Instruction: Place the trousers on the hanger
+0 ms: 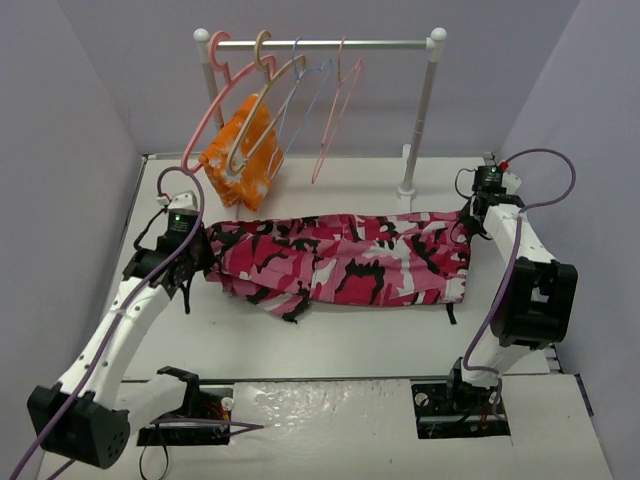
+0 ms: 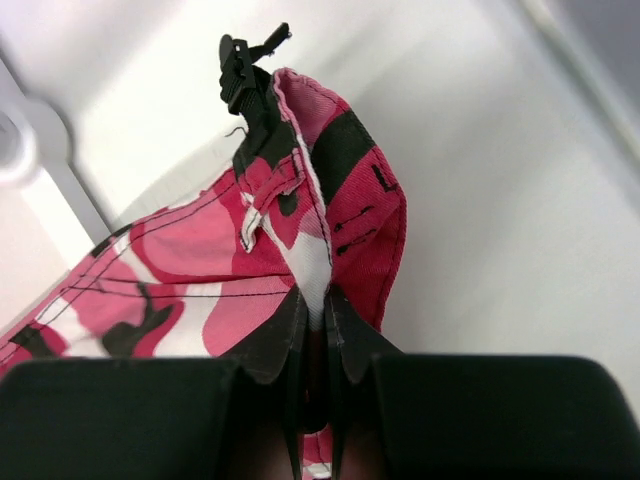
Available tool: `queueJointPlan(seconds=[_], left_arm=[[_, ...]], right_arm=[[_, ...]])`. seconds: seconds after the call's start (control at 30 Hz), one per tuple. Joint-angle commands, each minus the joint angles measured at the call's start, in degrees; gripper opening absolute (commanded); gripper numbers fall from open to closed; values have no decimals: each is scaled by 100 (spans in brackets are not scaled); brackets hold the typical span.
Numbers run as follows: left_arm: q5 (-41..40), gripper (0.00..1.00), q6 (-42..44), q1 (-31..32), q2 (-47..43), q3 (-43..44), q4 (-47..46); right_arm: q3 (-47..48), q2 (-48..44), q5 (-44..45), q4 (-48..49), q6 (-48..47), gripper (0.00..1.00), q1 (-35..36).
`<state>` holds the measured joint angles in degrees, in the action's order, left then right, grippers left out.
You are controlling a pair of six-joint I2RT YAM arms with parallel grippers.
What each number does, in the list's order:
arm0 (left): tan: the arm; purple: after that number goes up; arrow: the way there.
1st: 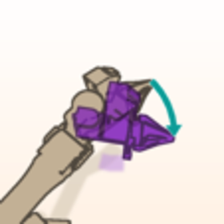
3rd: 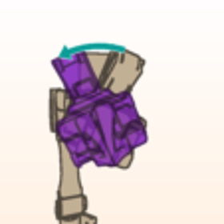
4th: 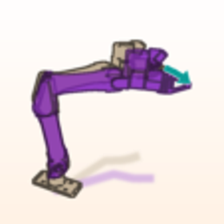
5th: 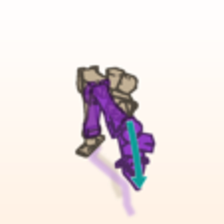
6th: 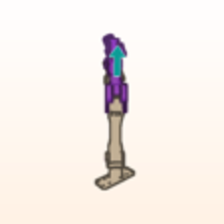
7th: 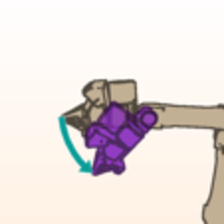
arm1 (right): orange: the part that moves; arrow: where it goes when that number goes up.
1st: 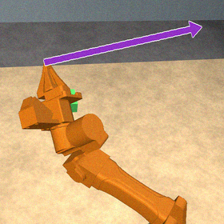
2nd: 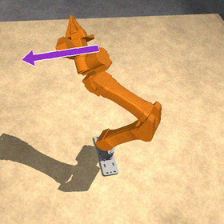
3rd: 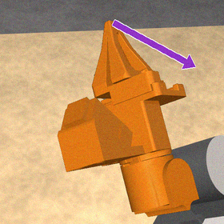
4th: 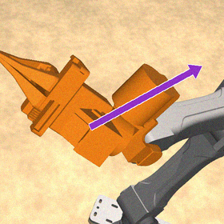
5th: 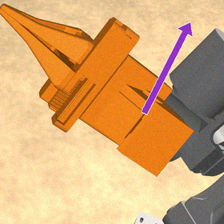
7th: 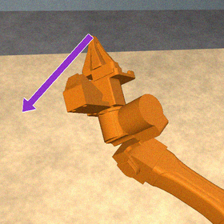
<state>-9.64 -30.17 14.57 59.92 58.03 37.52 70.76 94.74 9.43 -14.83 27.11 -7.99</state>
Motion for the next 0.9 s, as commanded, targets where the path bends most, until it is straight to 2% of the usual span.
queueJointPlan(seconds=[0.0,0.03,0.07,0.17,0.23,0.27,0.4,0.53,0.73,0.87], left_arm=[[-430,0,308,-68,-595,488,1512],[-226,0,255,-68,-650,423,1561],[8,6,197,-68,-691,338,1588],[502,42,30,-59,-737,66,1628],[542,61,-28,-57,-749,-41,1645],[542,68,-18,-51,-760,-53,1667],[496,82,188,-68,-758,184,1444],[461,83,406,-86,-339,354,940],[850,83,448,-86,474,116,50],[810,84,669,-86,988,-20,-366]], right_arm=[[704,-147,1015,-135,-443,0,-274],[794,-45,968,-147,-468,4,-310],[893,98,930,-223,-495,14,-326],[1142,382,667,-450,-547,54,-313],[1055,317,424,-451,-520,71,-267],[972,235,345,-451,-492,75,-250],[521,-168,206,-448,-421,82,29],[-186,-602,100,-427,-203,83,403],[-1345,-967,49,-160,300,83,414],[-1840,-1176,-395,96,456,83,334]])
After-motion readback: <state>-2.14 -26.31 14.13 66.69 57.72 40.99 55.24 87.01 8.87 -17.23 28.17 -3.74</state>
